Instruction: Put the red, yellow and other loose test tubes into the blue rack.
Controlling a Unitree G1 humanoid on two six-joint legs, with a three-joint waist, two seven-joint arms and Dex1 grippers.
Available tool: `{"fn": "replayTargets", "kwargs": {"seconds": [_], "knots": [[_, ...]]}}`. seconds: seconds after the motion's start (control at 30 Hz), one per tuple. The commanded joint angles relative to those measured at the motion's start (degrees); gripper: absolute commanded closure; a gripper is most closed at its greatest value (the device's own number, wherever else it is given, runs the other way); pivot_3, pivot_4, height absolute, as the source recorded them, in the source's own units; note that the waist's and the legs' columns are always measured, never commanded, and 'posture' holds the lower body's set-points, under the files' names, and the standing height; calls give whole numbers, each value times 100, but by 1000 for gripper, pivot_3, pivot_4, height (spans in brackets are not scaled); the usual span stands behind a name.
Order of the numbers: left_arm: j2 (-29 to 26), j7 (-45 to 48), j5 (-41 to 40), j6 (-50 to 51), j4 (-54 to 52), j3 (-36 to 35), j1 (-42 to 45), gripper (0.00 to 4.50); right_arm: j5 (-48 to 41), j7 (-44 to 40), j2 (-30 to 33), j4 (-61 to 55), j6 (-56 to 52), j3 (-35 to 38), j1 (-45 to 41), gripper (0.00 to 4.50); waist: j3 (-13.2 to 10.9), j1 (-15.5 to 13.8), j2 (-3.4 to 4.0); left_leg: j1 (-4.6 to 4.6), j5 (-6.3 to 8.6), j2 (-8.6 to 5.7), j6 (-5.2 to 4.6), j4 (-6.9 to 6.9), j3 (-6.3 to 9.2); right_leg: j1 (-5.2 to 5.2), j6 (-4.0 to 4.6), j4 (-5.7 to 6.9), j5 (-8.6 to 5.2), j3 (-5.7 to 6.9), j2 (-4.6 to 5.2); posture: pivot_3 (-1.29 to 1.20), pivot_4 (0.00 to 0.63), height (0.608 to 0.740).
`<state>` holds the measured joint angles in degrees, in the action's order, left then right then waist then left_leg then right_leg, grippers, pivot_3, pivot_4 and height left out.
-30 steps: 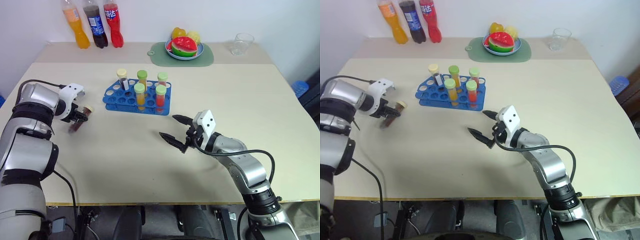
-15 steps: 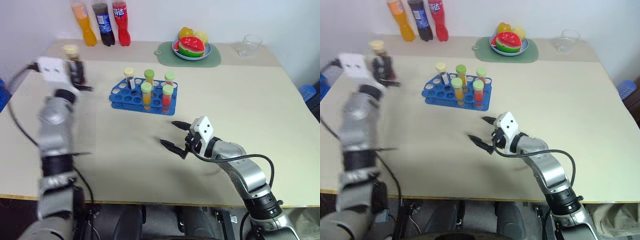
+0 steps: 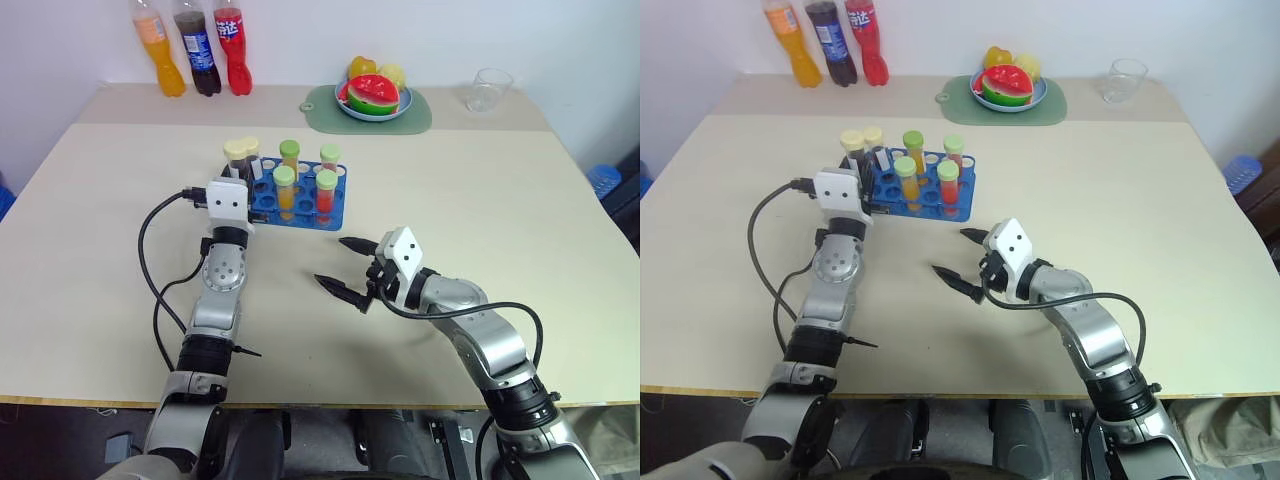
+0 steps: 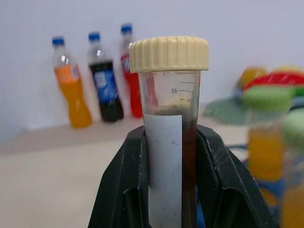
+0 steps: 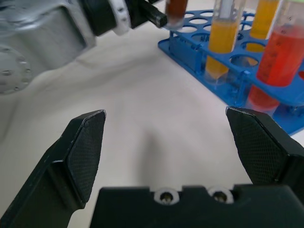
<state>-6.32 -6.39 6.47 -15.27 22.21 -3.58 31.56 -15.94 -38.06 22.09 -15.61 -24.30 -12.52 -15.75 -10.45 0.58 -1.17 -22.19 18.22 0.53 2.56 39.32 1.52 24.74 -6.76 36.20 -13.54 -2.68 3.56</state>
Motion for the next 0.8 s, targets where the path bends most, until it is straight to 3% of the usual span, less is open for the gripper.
{"fn": "replayTargets", "kwargs": {"seconds": [0.03,0.23,0.5,0.73,0.8], "knots": [[-38,22,0,-244,334,32,262,3698,-13,55,7,-320,22,106,32,0,0,5,0,0,0,0,0,0,0,-1,0,0,0,0,0,0,150,734],[123,141,-322,-360,992,-83,561,3698,-23,88,26,-373,-14,114,51,0,1,6,1,9,0,0,0,0,1,-8,0,0,0,2,-1,0,150,734],[171,53,-396,-388,904,-149,421,3698,-21,87,25,-365,-10,99,25,0,1,4,1,12,0,0,0,0,3,-12,0,-2,0,2,-1,0,150,734],[144,329,-783,-520,398,-304,195,362,-95,77,26,-325,-19,217,-65,0,1,21,1,13,0,1,0,-1,3,-12,0,-1,0,2,-2,0,150,734],[112,427,-922,-471,136,-349,92,362,-155,39,84,-300,-27,342,-103,0,1,17,1,13,0,2,0,-1,3,-12,0,-1,0,2,-2,0,150,734]]}}
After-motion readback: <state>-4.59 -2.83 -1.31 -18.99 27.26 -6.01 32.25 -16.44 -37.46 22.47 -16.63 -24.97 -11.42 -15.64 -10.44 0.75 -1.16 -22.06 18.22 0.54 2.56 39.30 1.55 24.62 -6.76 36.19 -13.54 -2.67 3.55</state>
